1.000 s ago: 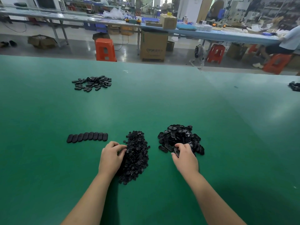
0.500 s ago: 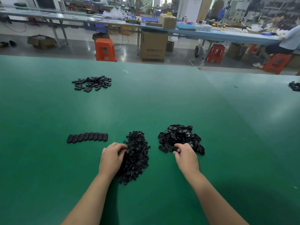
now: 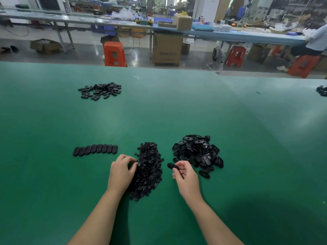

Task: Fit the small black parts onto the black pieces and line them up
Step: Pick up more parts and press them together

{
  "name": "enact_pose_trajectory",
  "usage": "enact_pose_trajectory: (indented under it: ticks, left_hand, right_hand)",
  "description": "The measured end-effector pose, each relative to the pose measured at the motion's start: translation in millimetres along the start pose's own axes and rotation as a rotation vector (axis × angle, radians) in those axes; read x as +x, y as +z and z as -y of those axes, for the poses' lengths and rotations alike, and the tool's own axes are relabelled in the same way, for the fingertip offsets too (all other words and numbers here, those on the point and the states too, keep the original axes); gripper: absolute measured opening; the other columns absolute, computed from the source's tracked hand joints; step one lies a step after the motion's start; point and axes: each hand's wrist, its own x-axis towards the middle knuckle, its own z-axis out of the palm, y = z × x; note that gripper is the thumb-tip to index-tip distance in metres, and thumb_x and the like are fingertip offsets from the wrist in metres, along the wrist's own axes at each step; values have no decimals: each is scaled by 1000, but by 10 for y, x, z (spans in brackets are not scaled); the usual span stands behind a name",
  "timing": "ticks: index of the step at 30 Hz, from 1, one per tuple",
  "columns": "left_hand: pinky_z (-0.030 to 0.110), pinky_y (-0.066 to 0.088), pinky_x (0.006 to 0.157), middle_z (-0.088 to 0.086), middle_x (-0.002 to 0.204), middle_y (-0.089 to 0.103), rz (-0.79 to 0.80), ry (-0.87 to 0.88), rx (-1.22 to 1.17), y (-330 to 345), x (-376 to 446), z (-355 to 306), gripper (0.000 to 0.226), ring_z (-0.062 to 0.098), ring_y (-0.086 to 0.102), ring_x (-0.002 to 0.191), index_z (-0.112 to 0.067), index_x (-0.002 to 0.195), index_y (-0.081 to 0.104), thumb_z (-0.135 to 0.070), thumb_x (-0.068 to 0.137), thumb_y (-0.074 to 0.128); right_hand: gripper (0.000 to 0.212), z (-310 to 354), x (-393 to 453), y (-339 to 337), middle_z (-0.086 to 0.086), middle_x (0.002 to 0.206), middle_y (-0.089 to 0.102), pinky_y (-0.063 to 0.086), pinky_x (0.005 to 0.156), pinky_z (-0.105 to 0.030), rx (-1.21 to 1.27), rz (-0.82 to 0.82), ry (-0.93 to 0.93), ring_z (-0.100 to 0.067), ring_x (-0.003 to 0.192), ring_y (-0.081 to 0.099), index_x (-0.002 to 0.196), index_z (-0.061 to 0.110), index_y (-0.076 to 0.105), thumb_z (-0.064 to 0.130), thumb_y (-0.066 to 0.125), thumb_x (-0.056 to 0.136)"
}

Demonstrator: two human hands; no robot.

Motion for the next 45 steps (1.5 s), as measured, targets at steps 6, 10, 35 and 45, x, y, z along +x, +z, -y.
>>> enact_pose_trajectory:
  ticks: [6,10,35,45]
  left_hand:
    - [42,52,83,-16,85,59,-23,36,1,-43,-13,-44,13,5,57,75,-26,81,66,-19,88,75]
    - [30,51,62,-17,68,61,-53,4,-18,-63,-47,-76,16,3,55,57,-26,79,64,-18,89,73]
    - [19,43,62,-17,83,67,-26,-75,-122,-87,-16,-45,14,1,59,73,-28,91,75,-14,89,73]
    - [18,40,61,-13,89,62,-31,-46,-109,-63,-3,-40,14,5,56,70,-20,103,79,-15,93,70]
  right_hand:
    - [31,-38,3,19,6,105,66,56,81,-18,3,-8,-1,-3,85,68,124,31,59,11,59,101]
    - [20,-47,17,-6,4,97,72,56,73,-15,46,-3,34,-1,85,70,113,23,66,9,60,100]
    - [16,-22,-52,10,18,92,75,56,66,-18,45,-63,-3,-2,77,72,103,32,51,17,57,102]
    - [15,6,-44,22,14,102,72,57,70,-23,18,-66,7,-7,77,70,110,25,54,18,41,108]
